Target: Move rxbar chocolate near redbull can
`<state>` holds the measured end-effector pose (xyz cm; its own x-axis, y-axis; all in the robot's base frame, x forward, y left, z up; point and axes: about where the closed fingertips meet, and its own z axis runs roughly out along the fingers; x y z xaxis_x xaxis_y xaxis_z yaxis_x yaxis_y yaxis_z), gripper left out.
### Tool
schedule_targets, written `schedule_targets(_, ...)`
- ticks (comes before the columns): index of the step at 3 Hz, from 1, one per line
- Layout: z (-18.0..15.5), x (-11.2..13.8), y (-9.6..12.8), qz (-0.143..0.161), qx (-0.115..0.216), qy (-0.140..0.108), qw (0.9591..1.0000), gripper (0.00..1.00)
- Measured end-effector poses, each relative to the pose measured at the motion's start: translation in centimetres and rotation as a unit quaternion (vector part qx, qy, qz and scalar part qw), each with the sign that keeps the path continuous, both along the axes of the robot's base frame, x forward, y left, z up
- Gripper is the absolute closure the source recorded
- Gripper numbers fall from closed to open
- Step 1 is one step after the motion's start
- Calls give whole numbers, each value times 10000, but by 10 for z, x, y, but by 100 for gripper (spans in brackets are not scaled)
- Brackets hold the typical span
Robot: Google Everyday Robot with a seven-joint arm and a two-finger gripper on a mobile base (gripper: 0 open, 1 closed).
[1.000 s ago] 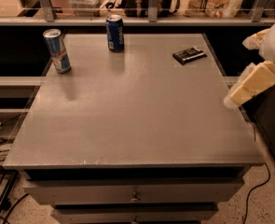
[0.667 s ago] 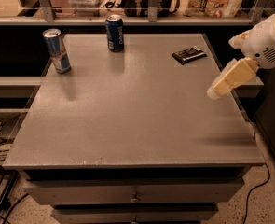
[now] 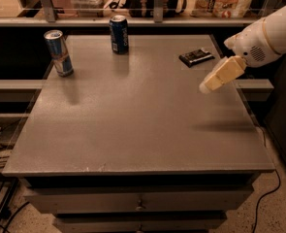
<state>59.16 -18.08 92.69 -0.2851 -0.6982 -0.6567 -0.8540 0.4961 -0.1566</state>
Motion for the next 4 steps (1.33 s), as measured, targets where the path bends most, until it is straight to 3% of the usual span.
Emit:
schedule_targets(1, -3, 11, 5, -195, 197, -66, 9996, 0)
schedule_targets(2, -6, 43, 15, -439, 523, -243, 9974, 0)
schedule_targets(4, -30, 113, 18, -939, 1228, -235, 9877, 0)
